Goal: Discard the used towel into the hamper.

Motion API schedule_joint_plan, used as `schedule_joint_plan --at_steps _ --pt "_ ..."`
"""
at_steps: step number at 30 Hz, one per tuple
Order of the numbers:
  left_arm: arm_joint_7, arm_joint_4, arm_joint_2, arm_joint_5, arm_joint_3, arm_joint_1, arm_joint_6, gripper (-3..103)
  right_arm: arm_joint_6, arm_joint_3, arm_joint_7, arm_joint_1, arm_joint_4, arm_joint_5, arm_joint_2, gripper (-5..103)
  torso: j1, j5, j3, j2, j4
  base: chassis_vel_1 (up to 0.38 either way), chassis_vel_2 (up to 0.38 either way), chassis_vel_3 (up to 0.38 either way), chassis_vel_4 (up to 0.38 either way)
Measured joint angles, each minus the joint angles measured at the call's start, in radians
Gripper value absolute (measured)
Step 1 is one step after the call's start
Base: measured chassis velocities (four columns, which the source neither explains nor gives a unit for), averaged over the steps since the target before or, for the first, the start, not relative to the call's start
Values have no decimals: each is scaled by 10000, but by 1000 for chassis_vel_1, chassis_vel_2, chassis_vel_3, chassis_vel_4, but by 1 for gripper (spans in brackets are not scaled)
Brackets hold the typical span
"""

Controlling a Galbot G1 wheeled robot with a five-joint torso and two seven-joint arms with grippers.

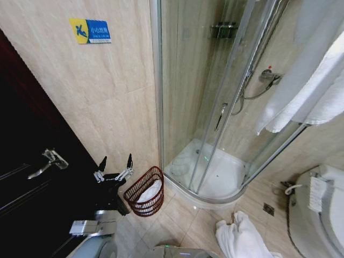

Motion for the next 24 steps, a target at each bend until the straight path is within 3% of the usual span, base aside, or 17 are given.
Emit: schedule_joint_plan --at_steps 14,24 --pt "0 2 2 -1 -1 0 0 100 74 154 -381 99 -571 264 -678 100 0 -1 0 0 0 -53 -52 62 55" --pt "3 2 -2 -1 1 -1 1 100 917 -1083 -1657 1000 -1669 1404 -1545 100 1 0 0 0 0 -98 -125 123 88"
